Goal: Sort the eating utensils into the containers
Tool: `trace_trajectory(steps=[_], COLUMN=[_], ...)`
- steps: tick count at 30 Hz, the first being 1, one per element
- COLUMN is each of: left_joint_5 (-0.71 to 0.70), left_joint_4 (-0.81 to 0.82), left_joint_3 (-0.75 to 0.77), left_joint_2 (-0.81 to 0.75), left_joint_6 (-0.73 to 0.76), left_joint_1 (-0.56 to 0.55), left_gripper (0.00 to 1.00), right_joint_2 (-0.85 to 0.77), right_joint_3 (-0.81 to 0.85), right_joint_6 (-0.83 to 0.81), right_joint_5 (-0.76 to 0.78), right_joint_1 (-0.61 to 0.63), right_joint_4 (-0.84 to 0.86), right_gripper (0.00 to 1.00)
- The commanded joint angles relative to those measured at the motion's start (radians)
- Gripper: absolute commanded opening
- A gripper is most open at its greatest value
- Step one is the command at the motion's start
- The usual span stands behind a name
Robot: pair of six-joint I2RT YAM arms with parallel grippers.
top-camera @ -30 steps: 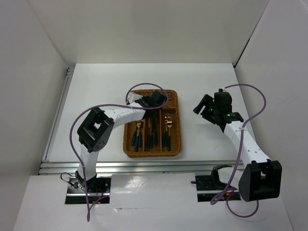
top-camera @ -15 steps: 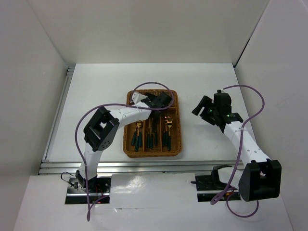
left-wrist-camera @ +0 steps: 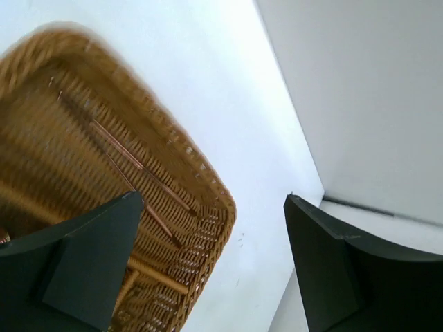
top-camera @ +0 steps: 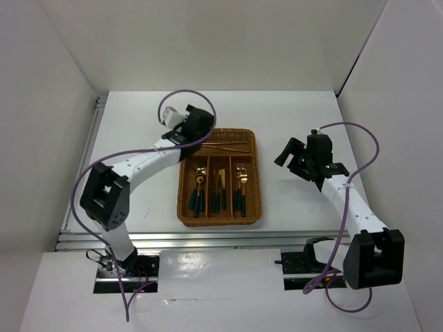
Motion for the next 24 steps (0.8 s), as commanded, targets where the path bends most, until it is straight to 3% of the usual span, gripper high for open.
trace_trajectory(steps=[1,4,7,9,13,22,24], left_joint_5=[0.303,0.449,0.465,0.44,0.517,0.552,0.491], left_joint_4=[0.132,-0.03,-0.225,-0.283,-0.225,-0.12,-0.093], left_joint_3=[0.041,0.139,0.187,0.187,0.02,-0.233,-0.293], left_joint_2=[-0.069,-0.06,-0.051,-0.083,-0.21,-0.486,-0.538], left_joint_6=[0.458,0.702,0.865,0.895,1.051,1.151,1.116], left_joint_1=[0.097,0.145,0.168,0.181,0.212,0.212,0.212], left_gripper=[1.0,1.0,1.0,1.0,1.0,0.98,0.98], right_joint_2=[0.0,0.034,0.064,0.078,0.089,0.08,0.071], right_joint_3=[0.025,0.056,0.105,0.124,0.151,0.137,0.112], right_joint_6=[-0.017,-0.042,-0.054,-0.063,-0.132,-0.134,-0.134], right_joint_5=[-0.015,-0.024,0.008,0.033,-0.002,0.062,0.073], right_joint_1=[0.001,0.001,0.001,0.001,0.001,0.001,0.001], right_joint_4=[0.083,0.095,0.104,0.118,0.176,0.275,0.305], right_gripper=[0.94,1.0,1.0,1.0,1.0,1.0,1.0])
